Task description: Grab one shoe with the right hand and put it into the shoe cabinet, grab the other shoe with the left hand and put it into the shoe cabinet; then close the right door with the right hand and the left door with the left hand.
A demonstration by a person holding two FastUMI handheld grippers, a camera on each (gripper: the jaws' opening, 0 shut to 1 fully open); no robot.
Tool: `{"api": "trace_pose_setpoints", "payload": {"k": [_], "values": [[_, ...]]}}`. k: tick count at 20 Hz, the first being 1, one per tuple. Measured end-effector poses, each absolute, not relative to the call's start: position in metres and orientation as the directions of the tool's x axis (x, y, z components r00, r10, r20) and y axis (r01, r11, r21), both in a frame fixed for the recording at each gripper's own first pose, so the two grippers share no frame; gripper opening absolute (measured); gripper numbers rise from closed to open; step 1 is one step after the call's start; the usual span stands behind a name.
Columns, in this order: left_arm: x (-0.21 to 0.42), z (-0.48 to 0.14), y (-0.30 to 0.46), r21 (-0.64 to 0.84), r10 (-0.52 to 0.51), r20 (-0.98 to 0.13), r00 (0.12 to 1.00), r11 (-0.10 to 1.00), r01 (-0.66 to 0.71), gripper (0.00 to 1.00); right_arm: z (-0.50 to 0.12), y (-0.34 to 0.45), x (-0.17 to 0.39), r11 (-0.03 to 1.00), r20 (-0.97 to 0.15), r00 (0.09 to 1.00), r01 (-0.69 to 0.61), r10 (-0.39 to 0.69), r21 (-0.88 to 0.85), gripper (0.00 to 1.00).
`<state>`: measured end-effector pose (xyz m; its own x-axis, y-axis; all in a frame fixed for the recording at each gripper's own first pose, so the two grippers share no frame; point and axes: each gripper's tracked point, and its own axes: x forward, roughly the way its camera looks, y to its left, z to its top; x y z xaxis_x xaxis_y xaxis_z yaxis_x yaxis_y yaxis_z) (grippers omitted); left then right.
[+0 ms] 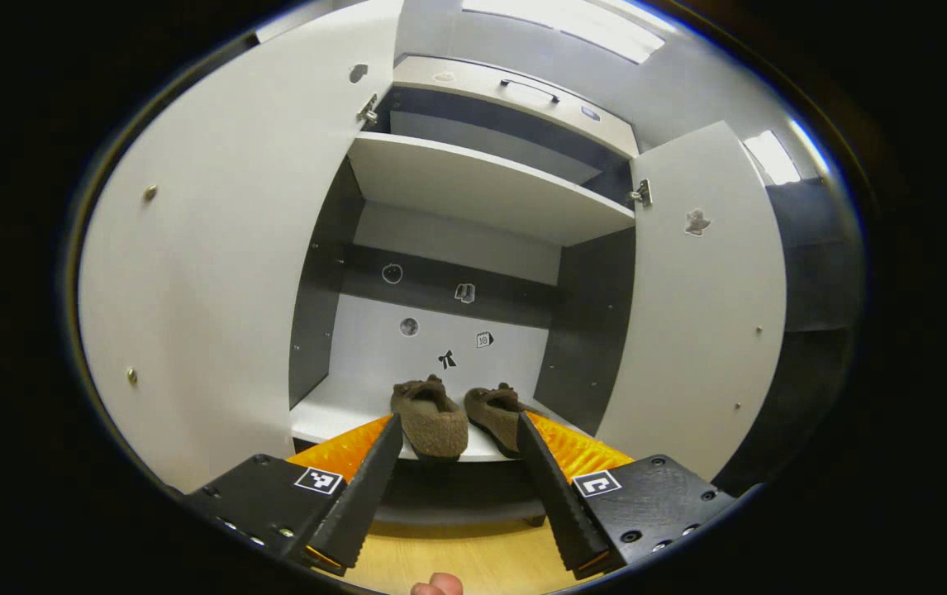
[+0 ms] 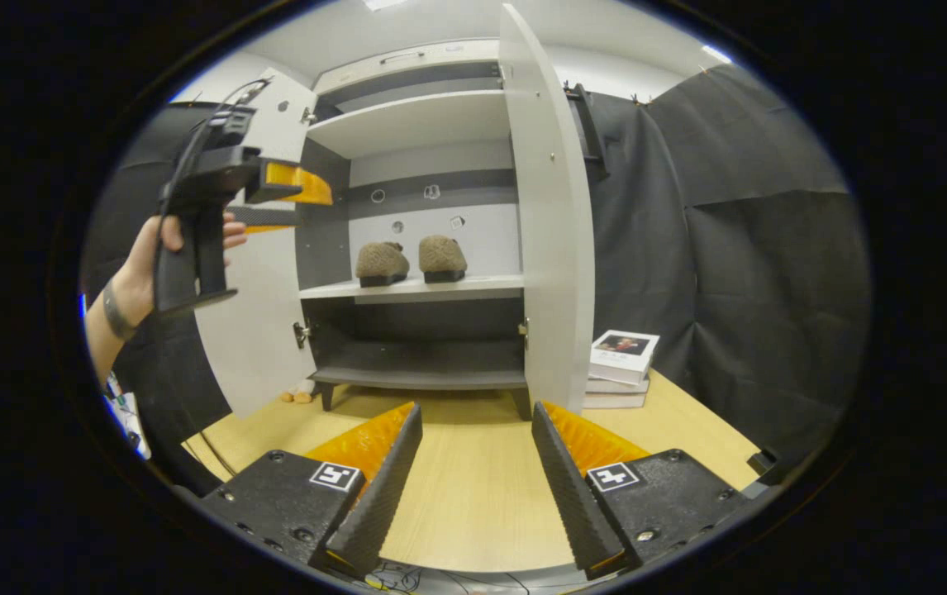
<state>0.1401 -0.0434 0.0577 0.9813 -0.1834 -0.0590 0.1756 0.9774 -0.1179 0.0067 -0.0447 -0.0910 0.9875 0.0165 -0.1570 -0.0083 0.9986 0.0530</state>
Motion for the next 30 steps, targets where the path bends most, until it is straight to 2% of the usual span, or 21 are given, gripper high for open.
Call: {"api": "trace_pose_setpoints", "payload": {"k": [7,11,17,21,24,27,30], "values": [[0.057,0.007,-0.037,-0.02,-0.122,-0.037,0.992,0.992,0.121,0.89,-0.079,-0.046,0.013,0.998,-0.124,0.992,0.004,0.004,0.063,0.86],[0.029,-0.026,-0.033,0.011,-0.065,-0.079,0.995,0.998,0.067,0.9,-0.078,-0.048,0.011,0.999,-0.127,0.992,0.002,0.005,0.051,0.86],[0.0,-0.06,-0.033,-0.002,-0.022,-0.118,0.993,1.0,0.022,0.9,-0.067,-0.038,0.004,0.998,-0.095,0.995,-0.025,0.03,0.057,0.86],[-0.004,-0.057,-0.029,-0.057,0.0,-0.09,0.996,0.998,-0.005,0.9,-0.049,-0.034,-0.002,0.997,-0.057,0.996,-0.06,0.063,0.048,0.86],[-0.005,-0.059,-0.025,-0.038,0.006,-0.101,0.995,0.999,-0.01,0.9,-0.003,-0.053,-0.004,0.998,0.02,0.999,-0.049,0.048,0.05,0.86],[-0.007,-0.061,-0.03,-0.026,-0.011,-0.111,0.994,1.0,0.008,0.9,0.049,-0.097,-0.002,0.999,0.094,0.996,0.003,-0.007,0.041,0.86],[-0.008,-0.061,-0.034,-0.022,-0.022,-0.113,0.993,1.0,0.02,0.9,0.096,-0.144,0.001,0.997,0.149,0.986,0.08,-0.08,0.009,0.9]]}}
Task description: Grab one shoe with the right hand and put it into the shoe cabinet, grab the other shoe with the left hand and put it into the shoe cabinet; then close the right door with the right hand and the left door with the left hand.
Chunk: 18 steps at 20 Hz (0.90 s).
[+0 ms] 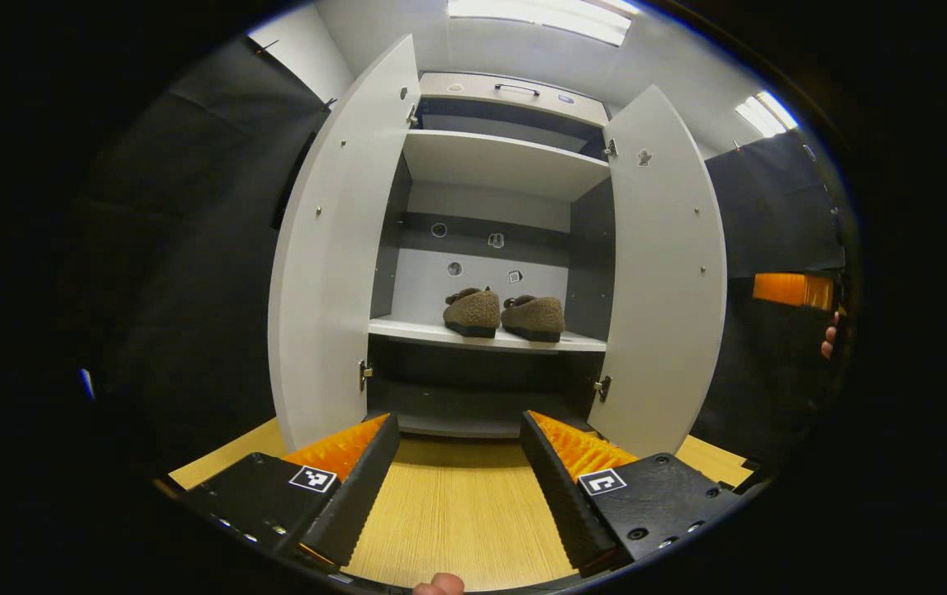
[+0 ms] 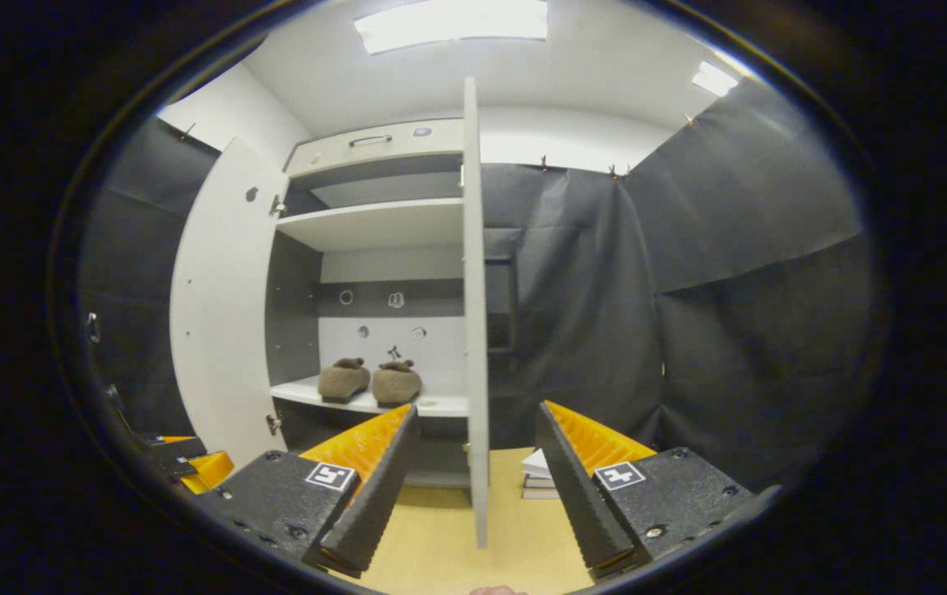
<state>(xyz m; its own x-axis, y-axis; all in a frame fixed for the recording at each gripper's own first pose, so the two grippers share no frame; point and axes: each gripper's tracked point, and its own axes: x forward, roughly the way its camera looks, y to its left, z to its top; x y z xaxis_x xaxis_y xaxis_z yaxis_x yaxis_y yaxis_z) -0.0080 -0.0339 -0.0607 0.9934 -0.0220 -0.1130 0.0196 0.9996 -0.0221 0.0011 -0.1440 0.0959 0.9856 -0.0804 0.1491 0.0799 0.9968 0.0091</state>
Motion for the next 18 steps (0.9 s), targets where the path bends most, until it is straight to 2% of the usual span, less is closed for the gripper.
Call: {"api": "trace_pose_setpoints", "payload": {"k": [3,7,13,18], "values": [[-0.008,-0.058,-0.042,-0.022,-0.045,-0.105,0.993,0.999,0.042,0.9,0.141,-0.179,0.018,0.989,0.201,0.97,0.144,-0.134,-0.033,0.91],[-0.007,-0.055,-0.048,-0.028,-0.057,-0.101,0.993,0.998,0.054,0.9,0.175,-0.203,0.046,0.984,0.196,0.968,0.171,-0.159,-0.045,0.97],[-0.011,-0.057,-0.044,-0.021,-0.046,-0.113,0.993,0.999,0.043,0.9,0.184,-0.239,0.102,0.983,0.158,0.973,0.179,-0.171,-0.039,0.99],[-0.01,-0.059,-0.044,-0.011,-0.042,-0.123,0.992,0.999,0.041,0.9,0.189,-0.236,0.13,0.986,0.138,0.979,0.157,-0.148,-0.055,0.98]]}}
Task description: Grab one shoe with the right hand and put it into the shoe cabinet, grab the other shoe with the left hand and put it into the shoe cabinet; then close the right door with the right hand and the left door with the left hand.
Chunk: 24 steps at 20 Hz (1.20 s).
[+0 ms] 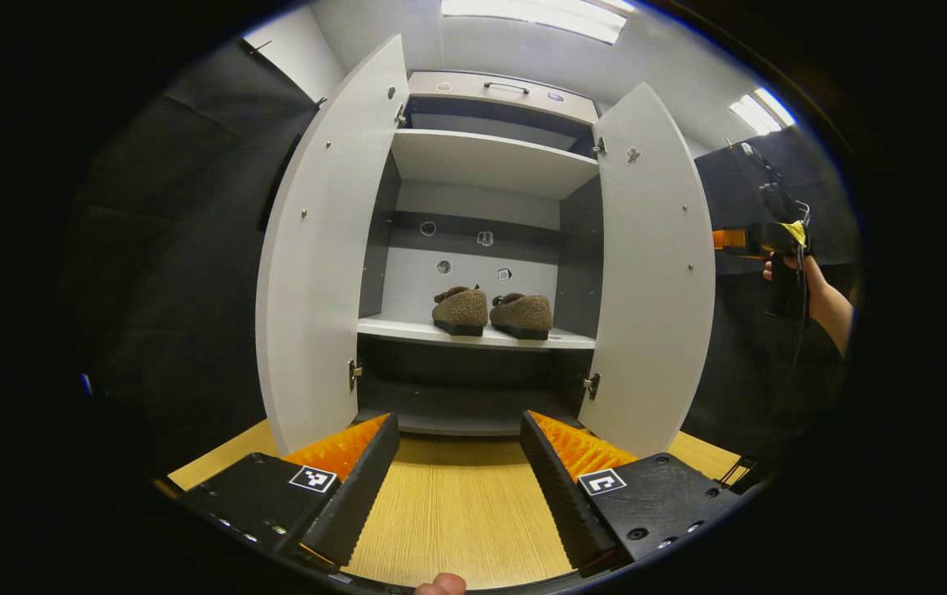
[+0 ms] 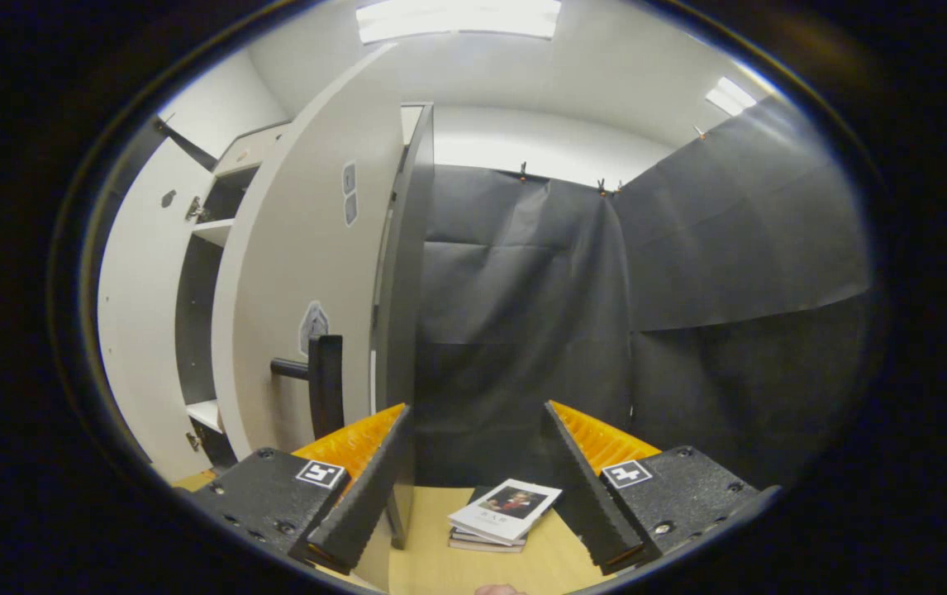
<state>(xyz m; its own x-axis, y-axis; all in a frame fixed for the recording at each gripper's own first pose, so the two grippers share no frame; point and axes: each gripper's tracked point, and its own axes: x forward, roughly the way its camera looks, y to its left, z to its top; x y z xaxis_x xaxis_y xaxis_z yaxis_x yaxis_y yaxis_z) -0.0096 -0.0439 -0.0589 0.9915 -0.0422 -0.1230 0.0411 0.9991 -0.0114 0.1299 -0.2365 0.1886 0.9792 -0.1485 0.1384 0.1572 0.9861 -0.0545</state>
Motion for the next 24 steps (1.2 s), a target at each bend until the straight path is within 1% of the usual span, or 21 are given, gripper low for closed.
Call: {"api": "trace_pose_setpoints", "payload": {"k": [5,9,10,11,12,19,24], "values": [[-0.005,-0.057,-0.048,-0.009,-0.051,-0.119,0.992,0.999,0.051,0.9,0.192,-0.234,0.131,0.985,0.151,0.977,0.162,-0.152,-0.06,0.97],[-0.004,-0.056,-0.052,-0.003,-0.063,-0.112,0.992,0.998,0.063,0.9,0.191,-0.224,0.132,0.99,0.142,0.984,0.122,-0.112,-0.066,0.93],[-0.003,-0.055,-0.053,-0.002,-0.066,-0.11,0.992,0.998,0.066,0.9,0.191,-0.221,0.132,0.991,0.137,0.985,0.117,-0.108,-0.063,0.91],[-0.003,-0.055,-0.053,-0.003,-0.068,-0.108,0.992,0.998,0.068,0.9,0.191,-0.217,0.13,0.992,0.136,0.986,0.108,-0.099,-0.059,0.93],[-0.003,-0.055,-0.053,-0.003,-0.07,-0.11,0.992,0.998,0.07,0.9,0.19,-0.213,0.13,0.993,0.133,0.987,0.099,-0.091,-0.06,0.94],[-0.002,-0.058,-0.043,-0.001,-0.054,-0.122,0.991,0.999,0.055,0.9,0.189,-0.159,0.136,0.997,0.13,0.991,-0.019,0.029,-0.079,0.93],[-0.003,-0.061,-0.031,0.012,-0.031,-0.129,0.991,0.999,0.033,0.9,0.189,-0.141,0.139,0.992,0.14,0.987,-0.058,0.074,-0.114,0.93]]}}
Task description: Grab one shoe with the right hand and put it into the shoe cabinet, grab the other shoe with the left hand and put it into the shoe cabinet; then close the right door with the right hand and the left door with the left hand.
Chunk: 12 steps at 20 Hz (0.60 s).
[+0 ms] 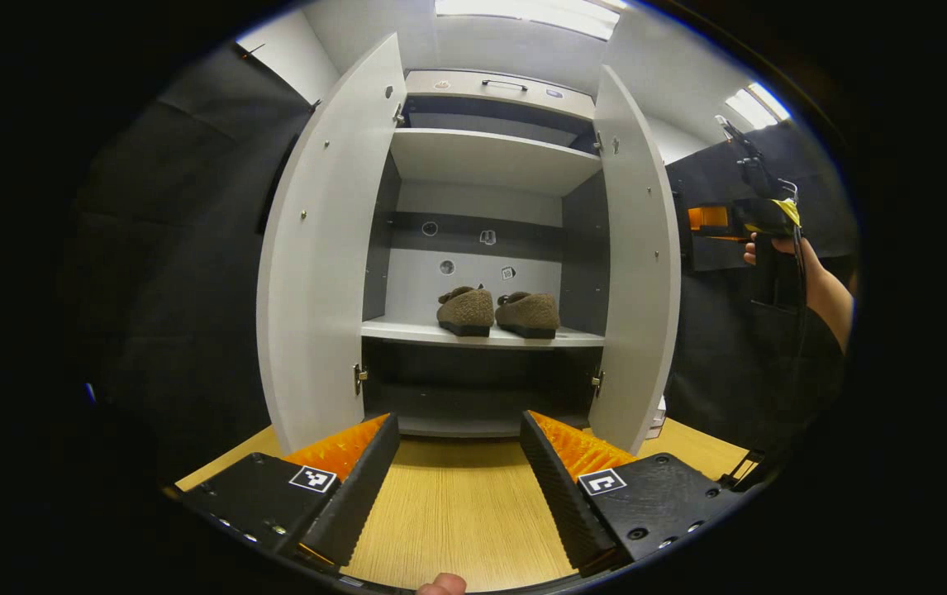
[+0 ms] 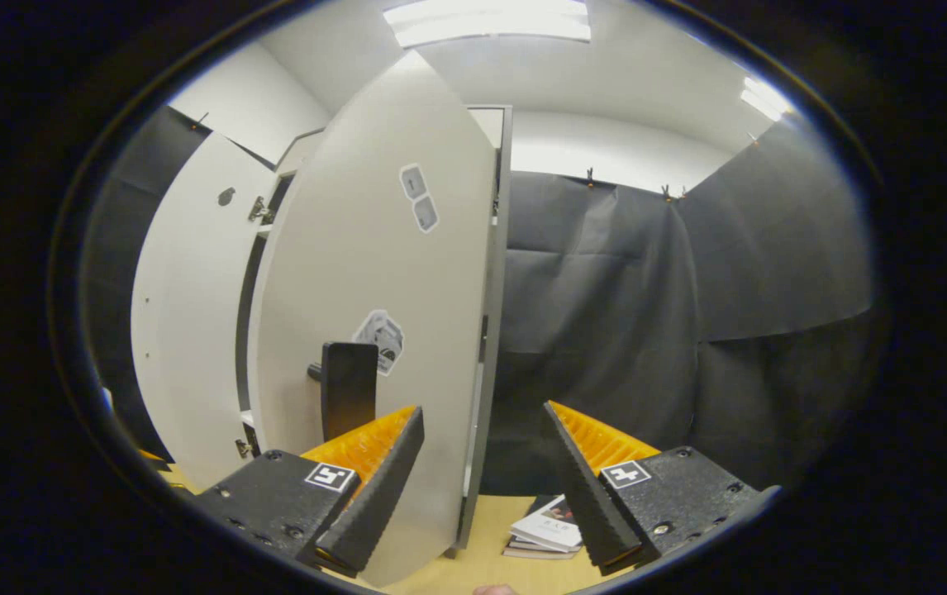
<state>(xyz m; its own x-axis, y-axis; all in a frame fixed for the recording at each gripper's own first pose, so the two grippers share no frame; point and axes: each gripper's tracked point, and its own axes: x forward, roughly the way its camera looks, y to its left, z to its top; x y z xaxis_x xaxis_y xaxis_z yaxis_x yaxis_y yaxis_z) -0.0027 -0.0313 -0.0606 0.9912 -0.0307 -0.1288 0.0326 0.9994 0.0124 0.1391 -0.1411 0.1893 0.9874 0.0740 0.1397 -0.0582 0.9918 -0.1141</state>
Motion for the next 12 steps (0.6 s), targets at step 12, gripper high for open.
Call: {"api": "trace_pose_setpoints", "payload": {"k": [12], "values": [[-0.012,-0.065,-0.006,0.013,0.03,-0.136,0.99,0.999,-0.029,0.9,0.177,-0.018,0.21,0.975,0.133,0.969,-0.192,0.206,-0.111,0.94]]}}
